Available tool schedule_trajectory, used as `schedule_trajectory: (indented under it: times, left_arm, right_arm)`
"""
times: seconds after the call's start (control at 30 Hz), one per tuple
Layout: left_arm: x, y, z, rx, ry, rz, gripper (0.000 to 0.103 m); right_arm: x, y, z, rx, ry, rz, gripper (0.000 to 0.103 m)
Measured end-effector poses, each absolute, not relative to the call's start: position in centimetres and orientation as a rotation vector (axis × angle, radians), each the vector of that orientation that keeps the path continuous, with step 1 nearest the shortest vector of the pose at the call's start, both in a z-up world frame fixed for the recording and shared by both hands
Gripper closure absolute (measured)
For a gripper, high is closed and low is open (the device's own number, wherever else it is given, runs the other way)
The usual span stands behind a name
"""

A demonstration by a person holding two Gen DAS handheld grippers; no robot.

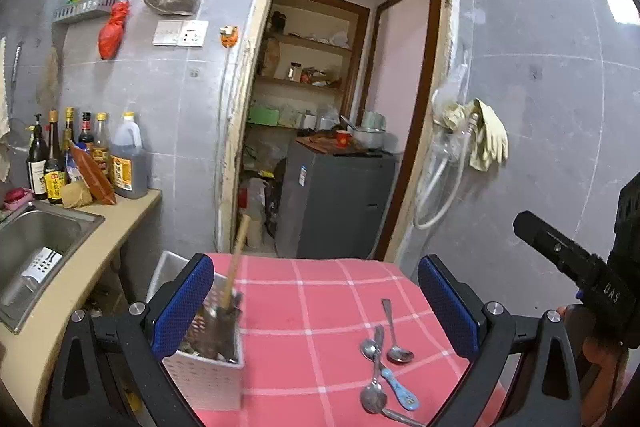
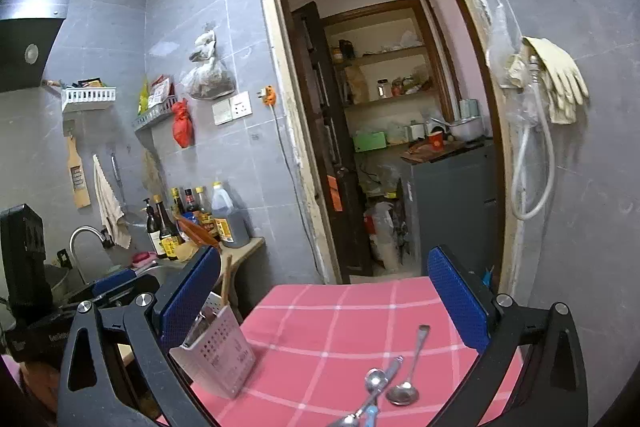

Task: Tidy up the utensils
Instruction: 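Move both open tools back over the remaining spoons on the tablecloth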

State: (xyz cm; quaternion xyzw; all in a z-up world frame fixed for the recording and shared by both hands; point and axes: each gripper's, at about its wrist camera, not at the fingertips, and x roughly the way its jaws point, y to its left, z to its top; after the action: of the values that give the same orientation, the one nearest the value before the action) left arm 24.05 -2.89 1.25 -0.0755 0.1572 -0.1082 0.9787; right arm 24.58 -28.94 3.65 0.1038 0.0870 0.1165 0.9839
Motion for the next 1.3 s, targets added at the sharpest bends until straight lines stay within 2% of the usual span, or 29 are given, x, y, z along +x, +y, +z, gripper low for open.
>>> schedule_trajectory:
  times: [0.43,0.97,1.03,1.1,1.13,1.2,1.23,1.3]
  left_arm:
    - [24.0,-6.1,-1.8,-0.158,0.404,-0.236,0.000]
    - [30.0,-10.0,-7.9,-0.212,0.619,-0.304,0.001]
    - [30.8,-10.5,-8.4,-0.215,0.632,-0.324,0.005]
    - [31.8,-11.0,-9.2,-0.222,0.662,-0.360,0.017]
    - [32.3,-11.3,-9.7,-0.224,0.682,-0.377,0.020]
    - [33.5,-12.1,-10.6,-0.227,0.720,-0.411,0.034]
    - [34.1,-12.5,-11.2,-0.228,0.742,-0.427,0.037]
    - [35.4,-13.3,-12.3,-0.231,0.793,-0.455,0.049]
  right_arm:
    - [24.3,-33.5,-1.1,0.215,0.322,0.184,0.001]
    - [29.8,-37.6,-6.5,0.302,0.504,0.288,0.003]
    - [31.2,-37.8,-7.5,0.305,0.540,0.305,0.012]
    - [32.5,-37.8,-8.5,0.309,0.574,0.319,0.026]
    - [33.2,-37.7,-9.1,0.308,0.597,0.324,0.027]
    - [34.4,-37.6,-10.1,0.308,0.622,0.330,0.031]
    - [35.0,-37.6,-10.6,0.311,0.638,0.335,0.032]
    - [36.6,-37.4,-11.7,0.310,0.678,0.347,0.038]
